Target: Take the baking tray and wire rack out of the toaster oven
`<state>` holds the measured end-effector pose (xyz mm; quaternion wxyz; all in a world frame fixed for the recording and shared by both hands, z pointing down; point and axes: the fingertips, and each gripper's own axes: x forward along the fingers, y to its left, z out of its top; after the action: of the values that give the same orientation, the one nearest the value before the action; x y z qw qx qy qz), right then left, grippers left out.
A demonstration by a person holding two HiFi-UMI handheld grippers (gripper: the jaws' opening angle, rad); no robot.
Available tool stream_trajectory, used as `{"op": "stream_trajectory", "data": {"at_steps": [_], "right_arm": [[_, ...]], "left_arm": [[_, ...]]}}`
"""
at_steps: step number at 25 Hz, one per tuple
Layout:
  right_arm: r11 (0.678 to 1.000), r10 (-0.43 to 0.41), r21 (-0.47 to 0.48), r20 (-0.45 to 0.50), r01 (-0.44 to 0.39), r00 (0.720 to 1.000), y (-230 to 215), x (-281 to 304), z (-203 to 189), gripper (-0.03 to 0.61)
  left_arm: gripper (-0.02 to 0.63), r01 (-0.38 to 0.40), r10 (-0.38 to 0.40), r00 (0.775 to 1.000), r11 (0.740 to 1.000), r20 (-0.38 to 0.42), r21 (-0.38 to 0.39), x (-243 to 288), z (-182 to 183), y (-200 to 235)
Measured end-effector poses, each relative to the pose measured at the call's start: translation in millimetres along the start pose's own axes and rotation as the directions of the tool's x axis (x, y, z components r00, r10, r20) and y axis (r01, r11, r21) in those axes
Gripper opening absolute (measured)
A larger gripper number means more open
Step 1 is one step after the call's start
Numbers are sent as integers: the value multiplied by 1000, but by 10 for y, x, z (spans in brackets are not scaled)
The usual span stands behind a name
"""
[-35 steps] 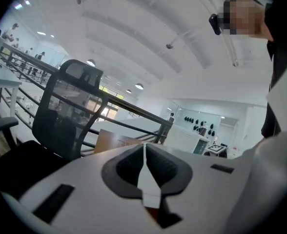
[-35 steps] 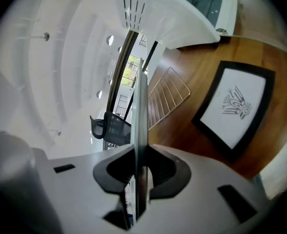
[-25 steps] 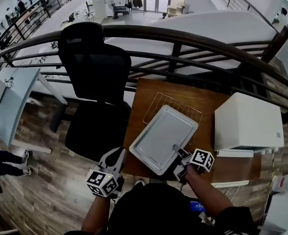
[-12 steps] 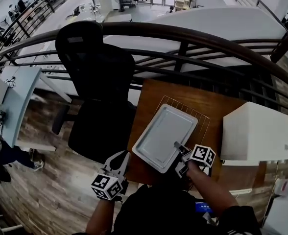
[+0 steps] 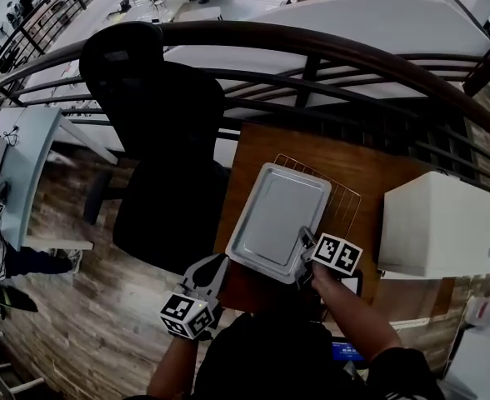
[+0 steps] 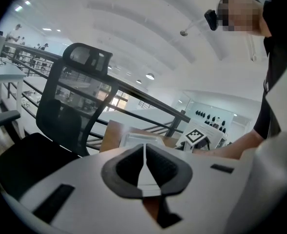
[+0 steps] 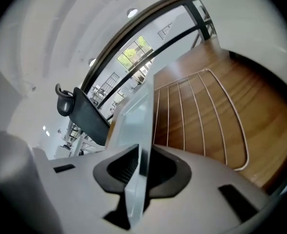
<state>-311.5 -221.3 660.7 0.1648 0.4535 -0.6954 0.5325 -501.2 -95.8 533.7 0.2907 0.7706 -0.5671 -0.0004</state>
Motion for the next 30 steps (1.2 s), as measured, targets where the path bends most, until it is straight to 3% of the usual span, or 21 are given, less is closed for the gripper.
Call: {"op": "stream_trajectory", "data": {"at_steps": [2,5,12,22,27,30], "right_arm": [[998,-45,-48,16,46,999,-31,22,29,109],[996,-80,-45,30,81,996,-58,37,44,114],[970,-193,-128,97,205,976,-211,-62,156,239],[972,-132,-170,183,164,974,-36,-299,287,206],[970,-52,-216,255,110,965,216,-589,330,140],[957,-5,-272,325,99,946,406,-844,344,89]], "left_arm": [[25,-1,1,1000,1000,-3,-7,-7,-26,5],[25,-1,1,1000,1000,-12,-9,-20,-61,15],[25,-15,15,1000,1000,-20,-22,-37,-82,61],[25,24,-24,1000,1000,8,0,-39,27,11],[25,45,-46,998,998,47,39,-138,204,2],[25,82,-87,994,993,63,86,-196,284,-69]]}}
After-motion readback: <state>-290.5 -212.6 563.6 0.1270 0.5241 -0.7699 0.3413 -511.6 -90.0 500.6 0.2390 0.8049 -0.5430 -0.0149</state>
